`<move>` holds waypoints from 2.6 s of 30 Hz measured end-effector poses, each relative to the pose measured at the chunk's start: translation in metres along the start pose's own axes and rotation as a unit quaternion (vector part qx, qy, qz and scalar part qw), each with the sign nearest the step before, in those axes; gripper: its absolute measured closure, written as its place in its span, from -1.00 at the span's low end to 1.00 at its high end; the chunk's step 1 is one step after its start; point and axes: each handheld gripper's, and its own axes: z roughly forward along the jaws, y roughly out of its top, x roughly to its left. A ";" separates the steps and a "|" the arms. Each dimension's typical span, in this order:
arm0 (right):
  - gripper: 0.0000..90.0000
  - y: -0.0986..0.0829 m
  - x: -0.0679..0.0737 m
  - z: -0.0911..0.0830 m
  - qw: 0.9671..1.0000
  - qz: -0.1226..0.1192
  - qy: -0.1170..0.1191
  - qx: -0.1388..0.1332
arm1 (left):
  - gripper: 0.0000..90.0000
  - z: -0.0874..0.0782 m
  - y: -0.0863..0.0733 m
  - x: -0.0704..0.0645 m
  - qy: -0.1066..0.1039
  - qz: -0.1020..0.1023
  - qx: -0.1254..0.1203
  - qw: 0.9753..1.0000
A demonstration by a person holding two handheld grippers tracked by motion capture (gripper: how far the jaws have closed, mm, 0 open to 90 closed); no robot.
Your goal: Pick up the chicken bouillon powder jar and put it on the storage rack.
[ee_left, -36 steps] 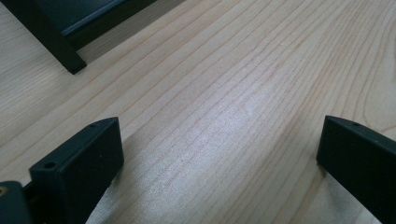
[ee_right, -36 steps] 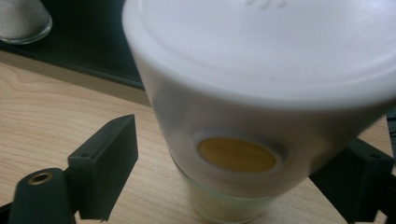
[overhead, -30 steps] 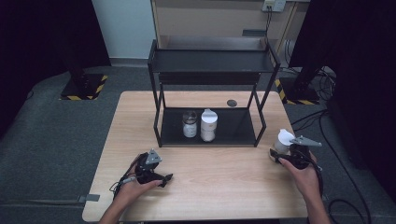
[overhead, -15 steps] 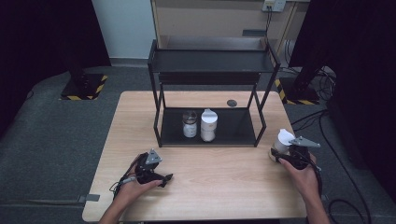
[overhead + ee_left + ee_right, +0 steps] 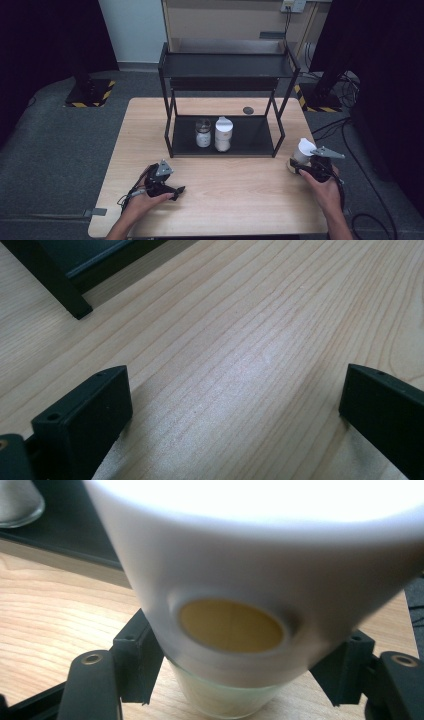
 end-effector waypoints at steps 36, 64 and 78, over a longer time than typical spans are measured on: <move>-0.30 0.036 0.086 0.017 0.986 -0.111 0.121 0.019 | -1.00 0.000 0.000 0.000 0.000 0.000 0.000 1.000; -0.30 0.072 0.095 0.055 0.988 -0.112 0.108 0.007 | -1.00 0.000 0.000 0.000 0.000 0.000 0.000 1.000; -0.30 0.091 0.109 0.075 0.992 -0.096 0.085 0.001 | -1.00 0.000 0.000 0.000 0.000 0.000 0.000 1.000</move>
